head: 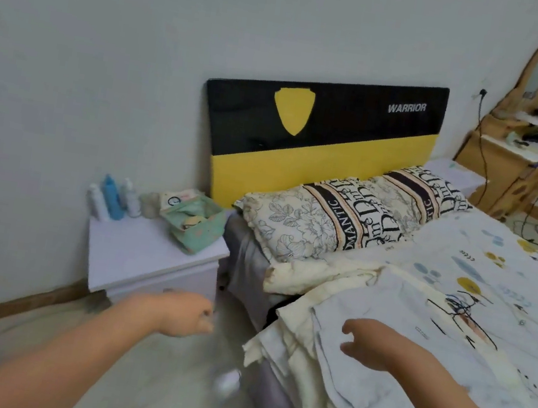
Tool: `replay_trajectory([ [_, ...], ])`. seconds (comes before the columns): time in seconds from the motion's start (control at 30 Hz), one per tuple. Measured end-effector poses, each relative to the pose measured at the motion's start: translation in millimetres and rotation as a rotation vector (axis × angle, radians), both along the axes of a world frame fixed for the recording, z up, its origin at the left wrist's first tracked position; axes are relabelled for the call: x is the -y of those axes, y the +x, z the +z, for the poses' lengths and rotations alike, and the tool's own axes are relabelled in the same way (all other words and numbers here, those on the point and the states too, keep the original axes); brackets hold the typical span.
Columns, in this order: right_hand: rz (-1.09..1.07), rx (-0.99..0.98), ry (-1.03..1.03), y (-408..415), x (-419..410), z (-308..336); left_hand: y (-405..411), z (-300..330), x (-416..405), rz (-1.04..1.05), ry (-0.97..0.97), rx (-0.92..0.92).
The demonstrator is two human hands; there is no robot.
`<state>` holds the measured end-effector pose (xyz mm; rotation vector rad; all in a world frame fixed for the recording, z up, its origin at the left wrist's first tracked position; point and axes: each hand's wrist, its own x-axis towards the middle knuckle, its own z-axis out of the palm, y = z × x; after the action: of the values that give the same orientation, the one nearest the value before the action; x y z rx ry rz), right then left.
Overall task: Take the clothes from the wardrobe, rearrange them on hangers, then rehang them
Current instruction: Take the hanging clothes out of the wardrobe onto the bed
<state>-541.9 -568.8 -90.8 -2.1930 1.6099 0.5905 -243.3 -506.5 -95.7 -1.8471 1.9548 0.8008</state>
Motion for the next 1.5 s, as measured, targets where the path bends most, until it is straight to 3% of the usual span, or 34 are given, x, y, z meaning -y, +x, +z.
replay_trajectory([
  [0.3, 0.364, 0.007, -0.021, 183, -41, 9, 137, 7, -132, 0.305, -0.074, 0.032],
  [0.6, 0.665, 0.123, 0.054, 396, -147, 5, 294, 14, -298, 0.668, -0.051, 0.035],
  [0.93, 1.043, 0.091, 0.160, 571, -225, 7, 392, 20, -421, 1.080, -0.078, -0.021],
  [1.3, 1.378, 0.237, 0.046, 760, -272, 53, 498, 47, -480, 1.514, -0.420, 0.033],
  [1.5, 1.506, 0.492, -0.021, 837, -322, 102, 549, 65, -508, 1.607, -0.595, 0.070],
])
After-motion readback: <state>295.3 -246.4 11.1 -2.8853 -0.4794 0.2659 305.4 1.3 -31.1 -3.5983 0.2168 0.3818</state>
